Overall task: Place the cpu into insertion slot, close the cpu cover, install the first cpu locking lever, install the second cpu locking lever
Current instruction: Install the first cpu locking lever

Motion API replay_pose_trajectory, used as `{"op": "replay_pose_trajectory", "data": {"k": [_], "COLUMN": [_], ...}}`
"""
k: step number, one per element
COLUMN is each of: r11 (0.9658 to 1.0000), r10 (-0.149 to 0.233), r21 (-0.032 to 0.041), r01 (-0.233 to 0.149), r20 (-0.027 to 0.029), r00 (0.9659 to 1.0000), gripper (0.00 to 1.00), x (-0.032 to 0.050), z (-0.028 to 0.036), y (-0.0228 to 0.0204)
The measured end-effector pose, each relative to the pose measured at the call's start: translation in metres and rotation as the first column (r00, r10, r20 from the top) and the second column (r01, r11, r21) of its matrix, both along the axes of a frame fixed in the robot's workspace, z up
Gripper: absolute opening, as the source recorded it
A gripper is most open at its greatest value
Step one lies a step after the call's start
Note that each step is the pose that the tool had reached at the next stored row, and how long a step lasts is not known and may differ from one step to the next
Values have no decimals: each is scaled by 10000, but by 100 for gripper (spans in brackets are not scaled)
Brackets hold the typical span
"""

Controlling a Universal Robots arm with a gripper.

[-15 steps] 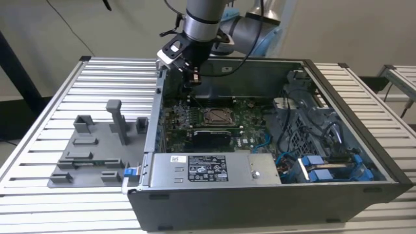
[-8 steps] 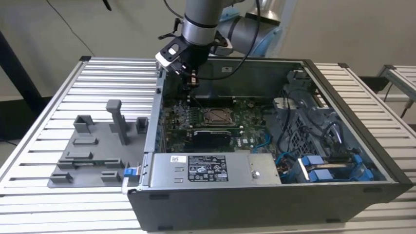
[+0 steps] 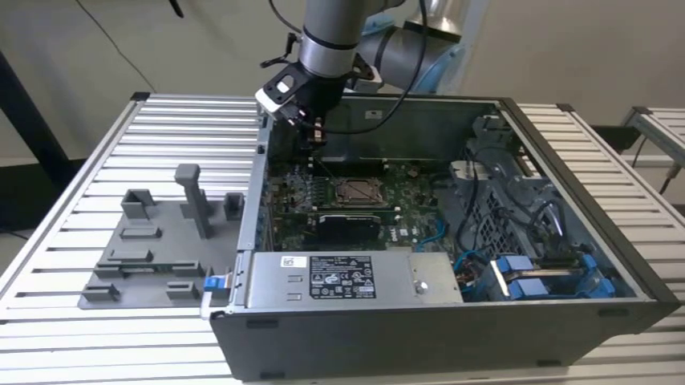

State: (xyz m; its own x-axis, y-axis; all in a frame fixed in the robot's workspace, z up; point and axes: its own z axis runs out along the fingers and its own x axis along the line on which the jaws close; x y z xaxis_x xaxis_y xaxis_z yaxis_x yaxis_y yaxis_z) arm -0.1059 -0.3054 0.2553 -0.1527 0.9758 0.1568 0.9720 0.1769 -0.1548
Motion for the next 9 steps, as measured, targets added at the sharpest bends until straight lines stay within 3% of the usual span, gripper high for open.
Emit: {"op": "replay_pose_trajectory", "data": {"k": [9], "r11": [10000], "r10": [1], "r21": [29], "r01": [-1], "r20": [59], "r00": [10000], "gripper": [11], "x": [-2], "z": [-48], "y": [0]}}
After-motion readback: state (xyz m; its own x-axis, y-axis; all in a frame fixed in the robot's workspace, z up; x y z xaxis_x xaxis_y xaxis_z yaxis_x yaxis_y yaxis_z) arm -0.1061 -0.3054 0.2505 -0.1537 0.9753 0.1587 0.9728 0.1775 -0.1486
